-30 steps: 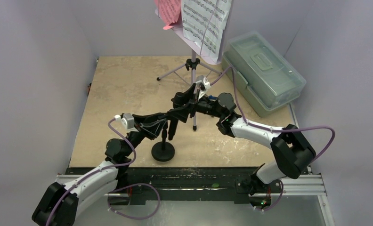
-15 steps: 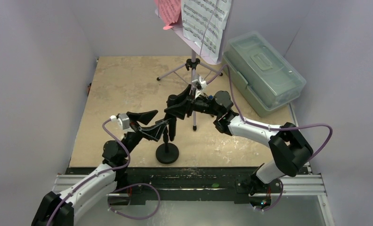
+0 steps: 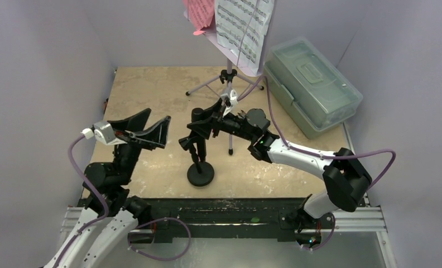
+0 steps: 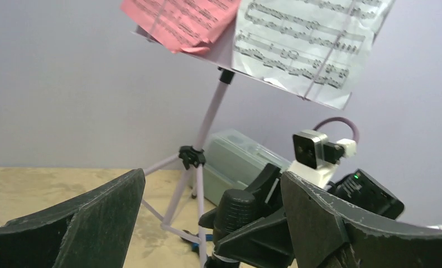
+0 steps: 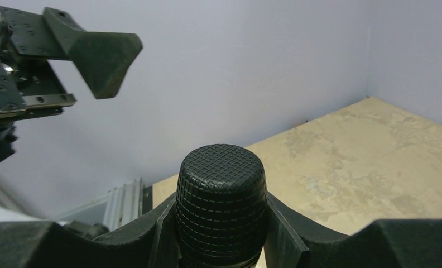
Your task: Set up the instrument practice props
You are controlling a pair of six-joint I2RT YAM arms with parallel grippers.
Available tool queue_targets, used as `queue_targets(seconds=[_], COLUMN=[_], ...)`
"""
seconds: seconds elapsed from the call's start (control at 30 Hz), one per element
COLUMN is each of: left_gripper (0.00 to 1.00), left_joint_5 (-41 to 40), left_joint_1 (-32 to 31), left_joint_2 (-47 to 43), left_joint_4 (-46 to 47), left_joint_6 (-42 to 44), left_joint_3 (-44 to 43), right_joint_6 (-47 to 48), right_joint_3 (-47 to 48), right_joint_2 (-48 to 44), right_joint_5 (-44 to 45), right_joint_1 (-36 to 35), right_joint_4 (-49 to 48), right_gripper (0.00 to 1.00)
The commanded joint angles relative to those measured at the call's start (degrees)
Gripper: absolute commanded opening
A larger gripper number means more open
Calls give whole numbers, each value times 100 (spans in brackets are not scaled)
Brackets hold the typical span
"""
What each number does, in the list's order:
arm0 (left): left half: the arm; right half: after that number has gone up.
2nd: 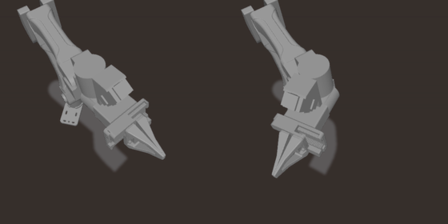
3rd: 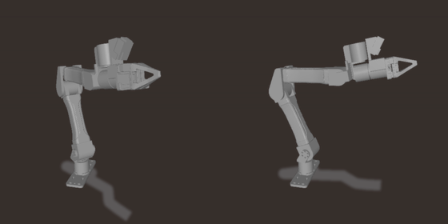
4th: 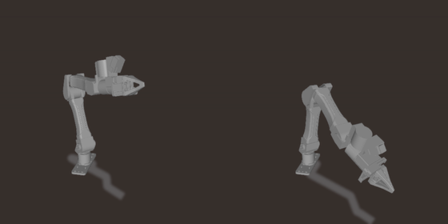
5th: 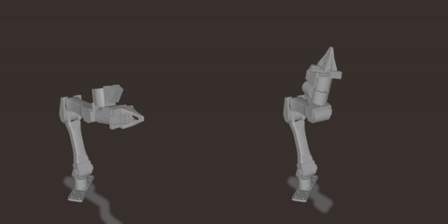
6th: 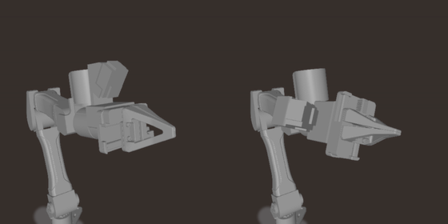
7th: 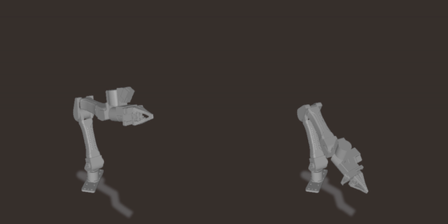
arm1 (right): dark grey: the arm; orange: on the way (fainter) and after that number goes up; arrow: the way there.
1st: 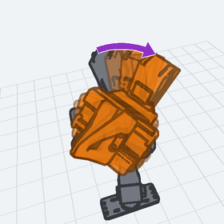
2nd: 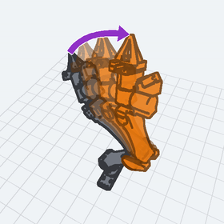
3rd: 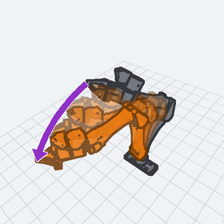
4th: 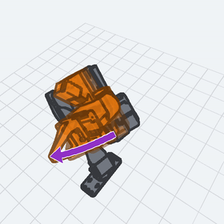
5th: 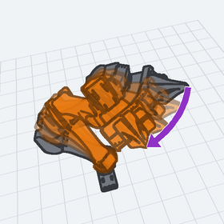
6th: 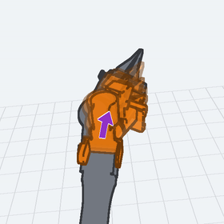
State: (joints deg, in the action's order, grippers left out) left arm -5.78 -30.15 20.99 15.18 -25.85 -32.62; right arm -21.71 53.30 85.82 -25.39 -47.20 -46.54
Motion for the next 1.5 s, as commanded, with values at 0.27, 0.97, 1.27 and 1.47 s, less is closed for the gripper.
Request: queue_targets(seconds=[0.27, 0.97, 1.27, 1.47], left_gripper=[90, 91, 91, 91], left_joint_5=[-809, -1021, -1004, -957], left_joint_1=[-15, -17, -17, -13], left_joint_2=[10, -464, -493, -421], left_joint_4=[-1944, -2499, -2566, -2496], left_joint_6=[565, 1081, 1057, 927], left_joint_3=[-1184, -1488, -1473, -1425], right_joint_6=[411, 2391, 2464, 2363], right_joint_3=[1451, 2370, 1619, 1028], right_joint_2=[553, 2234, 1833, 1092], right_joint_5=[2566, 3998, 4277, 4438], right_joint_1=[-547, -744, -892, -1015], right_joint_4=[-1283, -2060, -2089, -1451], right_gripper=[14, 33, 73, 93])
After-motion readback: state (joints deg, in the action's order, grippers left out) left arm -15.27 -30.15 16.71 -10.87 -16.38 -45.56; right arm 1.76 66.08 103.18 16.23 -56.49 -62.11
